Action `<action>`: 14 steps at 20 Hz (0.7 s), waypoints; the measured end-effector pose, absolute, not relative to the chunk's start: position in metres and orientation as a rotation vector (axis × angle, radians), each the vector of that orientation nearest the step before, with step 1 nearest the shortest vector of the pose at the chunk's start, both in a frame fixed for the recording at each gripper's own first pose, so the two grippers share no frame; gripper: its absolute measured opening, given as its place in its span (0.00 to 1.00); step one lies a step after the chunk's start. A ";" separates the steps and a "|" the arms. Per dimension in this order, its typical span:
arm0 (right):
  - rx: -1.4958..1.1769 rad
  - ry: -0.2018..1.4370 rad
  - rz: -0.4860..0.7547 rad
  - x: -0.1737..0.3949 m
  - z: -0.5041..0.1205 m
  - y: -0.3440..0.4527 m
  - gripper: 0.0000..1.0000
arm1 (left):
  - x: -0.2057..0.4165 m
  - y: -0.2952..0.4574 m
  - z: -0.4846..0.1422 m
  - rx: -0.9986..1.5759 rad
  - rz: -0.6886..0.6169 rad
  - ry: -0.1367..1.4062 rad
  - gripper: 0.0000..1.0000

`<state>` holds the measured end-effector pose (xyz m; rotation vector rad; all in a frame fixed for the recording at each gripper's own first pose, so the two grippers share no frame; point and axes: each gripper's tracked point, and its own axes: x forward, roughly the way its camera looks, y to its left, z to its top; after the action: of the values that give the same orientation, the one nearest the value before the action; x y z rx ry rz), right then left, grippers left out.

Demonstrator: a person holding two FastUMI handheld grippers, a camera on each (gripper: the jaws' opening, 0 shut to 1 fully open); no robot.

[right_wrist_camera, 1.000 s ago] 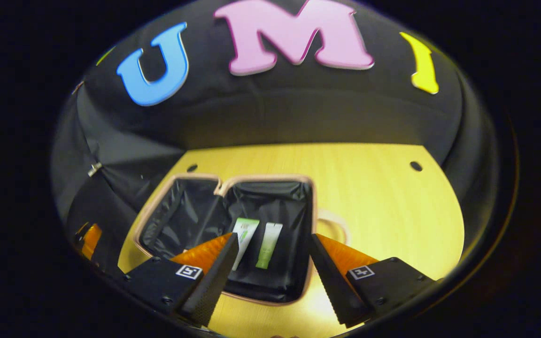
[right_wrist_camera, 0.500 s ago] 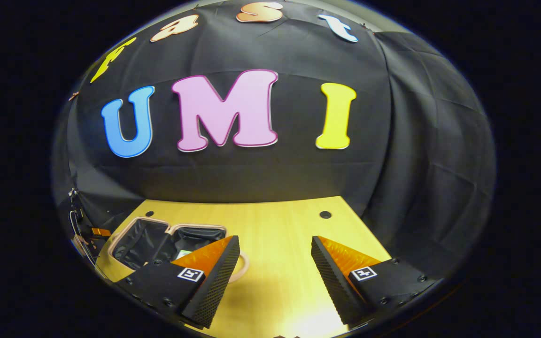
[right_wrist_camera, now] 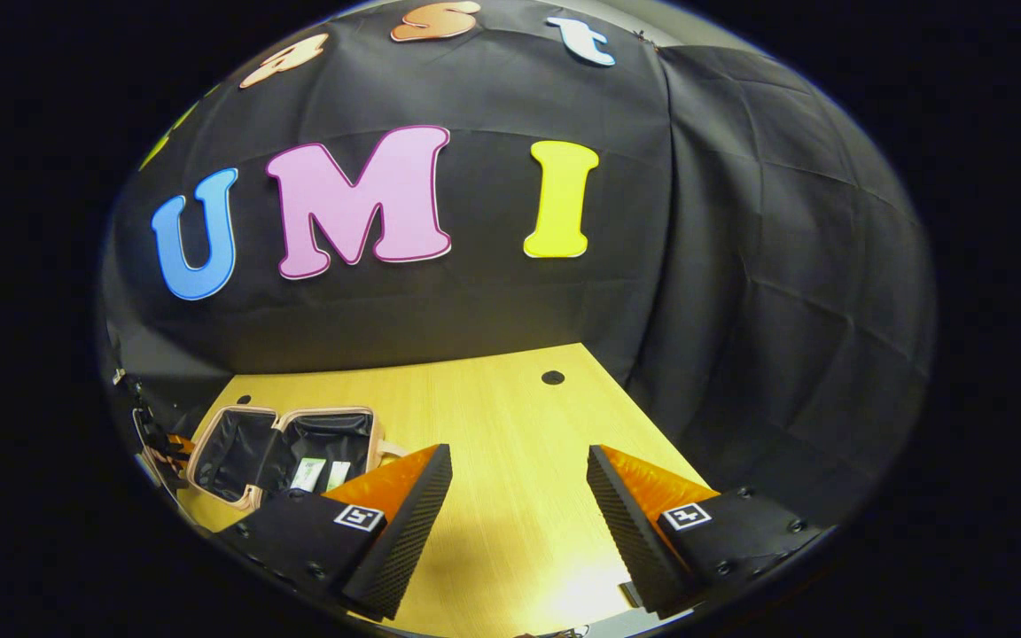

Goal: First open the suitcase, pack the skin care products into it, and then close the suitcase.

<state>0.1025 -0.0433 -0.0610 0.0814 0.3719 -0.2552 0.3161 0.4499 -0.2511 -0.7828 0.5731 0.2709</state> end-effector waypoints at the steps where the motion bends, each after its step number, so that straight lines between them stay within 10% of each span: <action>1: 0.074 0.374 -0.263 0.103 -0.063 -0.047 0.97 | 0.316 0.450 -0.249 -0.790 0.281 0.571 0.37; 4: 0.096 0.396 -0.253 0.101 -0.067 -0.047 0.98 | 0.315 0.451 -0.234 -0.705 0.294 0.549 0.17; 14: 0.200 0.441 -0.210 0.117 -0.103 -0.072 0.97 | 0.259 0.408 -0.048 -0.355 0.275 0.337 0.07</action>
<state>0.1169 -0.0721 -0.1026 0.1997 0.4411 -0.2095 0.2593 0.4081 -0.0476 -0.3552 0.3373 0.2750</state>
